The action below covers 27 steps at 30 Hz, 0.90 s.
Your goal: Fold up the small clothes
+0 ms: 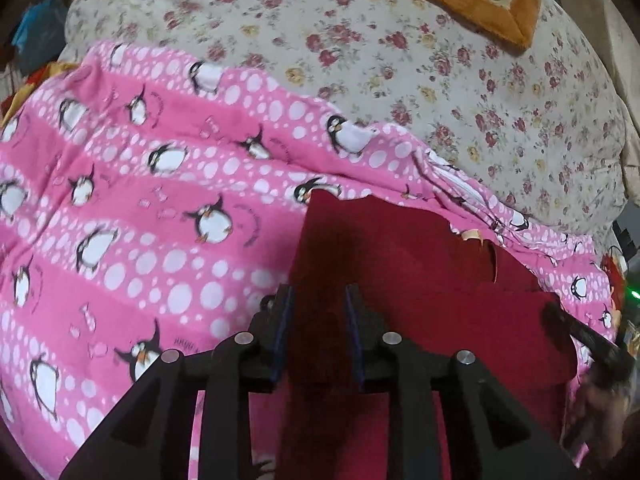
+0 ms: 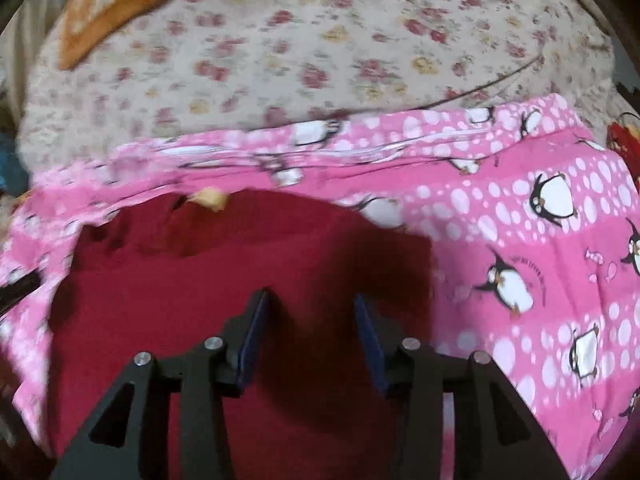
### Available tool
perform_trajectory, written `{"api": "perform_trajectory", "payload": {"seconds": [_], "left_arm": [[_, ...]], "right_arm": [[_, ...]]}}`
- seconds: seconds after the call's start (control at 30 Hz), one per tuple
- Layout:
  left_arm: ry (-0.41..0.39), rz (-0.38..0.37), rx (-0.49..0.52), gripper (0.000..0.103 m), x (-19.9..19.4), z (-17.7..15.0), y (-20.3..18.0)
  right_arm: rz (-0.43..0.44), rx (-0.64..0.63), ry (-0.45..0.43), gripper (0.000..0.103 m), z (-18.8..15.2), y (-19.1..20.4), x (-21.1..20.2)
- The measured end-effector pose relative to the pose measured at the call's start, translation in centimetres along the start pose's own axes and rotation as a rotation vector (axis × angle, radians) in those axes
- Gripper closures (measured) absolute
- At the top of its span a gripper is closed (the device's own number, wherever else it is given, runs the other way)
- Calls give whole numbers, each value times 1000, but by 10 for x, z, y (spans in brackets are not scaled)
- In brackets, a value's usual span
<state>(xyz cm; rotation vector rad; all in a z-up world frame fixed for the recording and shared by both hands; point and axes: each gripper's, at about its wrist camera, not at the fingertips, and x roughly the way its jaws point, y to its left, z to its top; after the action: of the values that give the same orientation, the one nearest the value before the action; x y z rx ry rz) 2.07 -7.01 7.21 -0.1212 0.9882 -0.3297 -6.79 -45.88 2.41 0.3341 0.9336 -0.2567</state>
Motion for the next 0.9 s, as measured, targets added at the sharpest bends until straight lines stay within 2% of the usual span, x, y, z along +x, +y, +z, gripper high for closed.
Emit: {"api": "perform_trajectory", "payload": {"seconds": [0.1, 0.27, 0.5, 0.73, 0.9], "left_arm": [[20, -15, -21, 98, 4, -11, 5], [27, 9, 0, 97, 17, -23, 0], [-9, 10, 7, 97, 13, -21, 0], [-23, 55, 55, 97, 13, -27, -7], [-33, 70, 79, 97, 11, -30, -9]], "right_arm": [[-1, 47, 46, 55, 4, -9, 27], [-11, 6, 38, 52, 0, -2, 5], [50, -17, 6, 42, -27, 3, -41], [-50, -156, 23, 41, -55, 16, -38], [-26, -92, 6, 41, -60, 9, -61]]}}
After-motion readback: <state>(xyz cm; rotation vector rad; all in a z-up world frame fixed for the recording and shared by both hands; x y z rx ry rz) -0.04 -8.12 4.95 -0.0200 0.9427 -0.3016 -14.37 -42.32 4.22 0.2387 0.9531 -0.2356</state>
